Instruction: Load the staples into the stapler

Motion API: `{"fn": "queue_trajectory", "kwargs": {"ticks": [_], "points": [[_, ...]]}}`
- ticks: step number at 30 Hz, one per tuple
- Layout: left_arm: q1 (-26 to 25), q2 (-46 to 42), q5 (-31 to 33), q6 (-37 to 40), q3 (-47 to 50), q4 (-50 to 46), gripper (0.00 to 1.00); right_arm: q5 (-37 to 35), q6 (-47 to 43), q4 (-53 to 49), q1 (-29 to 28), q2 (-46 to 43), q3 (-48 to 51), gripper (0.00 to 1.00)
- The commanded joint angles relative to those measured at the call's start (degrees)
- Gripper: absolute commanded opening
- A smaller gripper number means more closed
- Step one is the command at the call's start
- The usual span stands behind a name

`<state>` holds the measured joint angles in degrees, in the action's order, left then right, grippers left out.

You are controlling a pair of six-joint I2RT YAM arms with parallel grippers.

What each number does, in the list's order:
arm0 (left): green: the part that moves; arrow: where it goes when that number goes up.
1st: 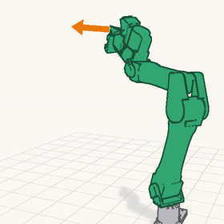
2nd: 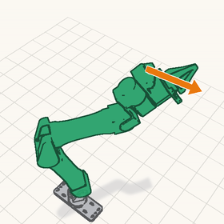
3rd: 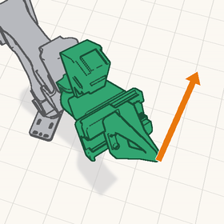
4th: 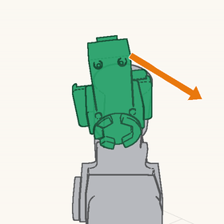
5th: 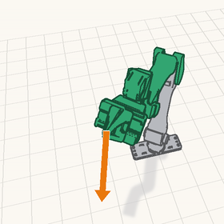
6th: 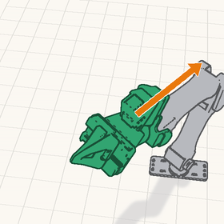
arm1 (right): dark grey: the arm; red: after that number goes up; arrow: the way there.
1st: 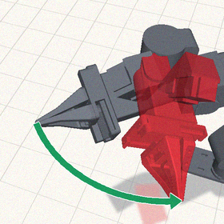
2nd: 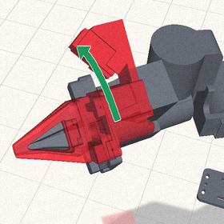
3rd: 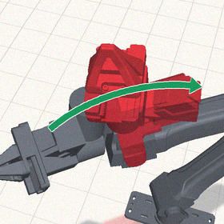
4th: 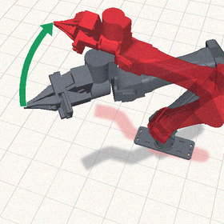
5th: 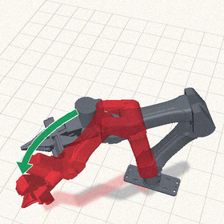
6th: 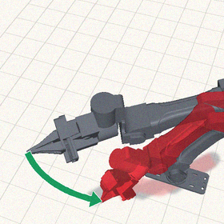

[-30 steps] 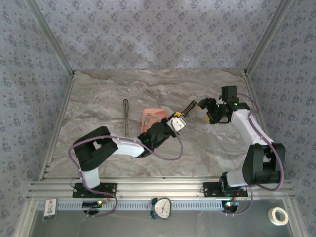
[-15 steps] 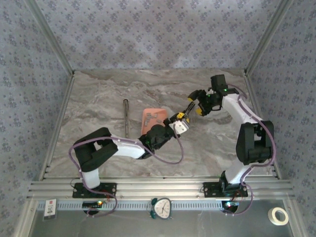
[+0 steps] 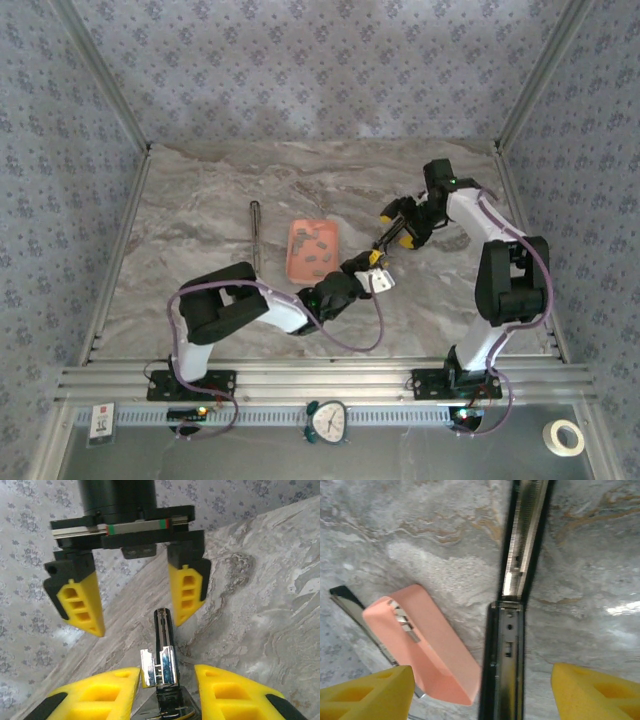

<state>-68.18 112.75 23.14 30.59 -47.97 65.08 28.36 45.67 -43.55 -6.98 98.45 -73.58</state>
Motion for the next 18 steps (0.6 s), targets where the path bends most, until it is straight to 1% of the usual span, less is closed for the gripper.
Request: {"fn": "queue_trajectory", "kwargs": {"ticks": [1, 4, 11, 14, 18], "points": [[-1.9, 0.9, 5.0, -3.5, -2.7, 7.0, 0.0, -3.5, -4.1, -3.4, 0.1, 0.3, 0.9, 0.74], [-2.5, 1.7, 6.0, -4.8, -2.6, 6.9, 0.0, -3.9, -4.7, -2.7, -0.2, 1.7, 1.9, 0.73], [-2.7, 1.7, 6.5, -5.6, -2.1, 6.8, 0.0, -2.8, -2.4, 2.7, -2.1, 5.5, 3.2, 0.72], [-2.7, 1.5, 6.4, -5.9, -1.8, 7.0, 0.0, -4.5, -2.1, 3.2, -2.8, 7.4, 2.5, 0.71], [-2.7, 1.1, 6.3, -6.0, -1.4, 7.0, 0.0, -7.3, -1.2, 5.3, -3.3, 9.6, 2.2, 0.67]]}}
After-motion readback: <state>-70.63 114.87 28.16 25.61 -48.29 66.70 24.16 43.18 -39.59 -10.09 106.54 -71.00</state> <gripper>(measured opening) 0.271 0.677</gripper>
